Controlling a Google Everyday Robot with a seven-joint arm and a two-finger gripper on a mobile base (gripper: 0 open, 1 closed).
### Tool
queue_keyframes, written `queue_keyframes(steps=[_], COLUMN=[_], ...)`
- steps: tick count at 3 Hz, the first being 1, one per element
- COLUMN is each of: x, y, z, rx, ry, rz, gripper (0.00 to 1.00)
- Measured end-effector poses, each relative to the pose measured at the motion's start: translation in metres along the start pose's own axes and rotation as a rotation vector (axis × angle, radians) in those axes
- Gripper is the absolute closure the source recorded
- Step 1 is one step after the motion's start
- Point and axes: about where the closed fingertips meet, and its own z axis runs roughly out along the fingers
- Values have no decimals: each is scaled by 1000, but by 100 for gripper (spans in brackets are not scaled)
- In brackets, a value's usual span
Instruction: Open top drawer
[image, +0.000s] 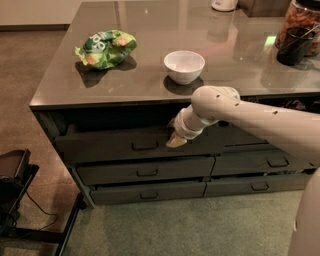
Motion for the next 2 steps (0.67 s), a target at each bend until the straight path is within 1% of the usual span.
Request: queue_keyframes(steps=[1,2], x=[0,-3], y=[0,-2], z=[0,-7], rx=[0,0], ry=[0,0], rz=[0,0], gripper=[100,81])
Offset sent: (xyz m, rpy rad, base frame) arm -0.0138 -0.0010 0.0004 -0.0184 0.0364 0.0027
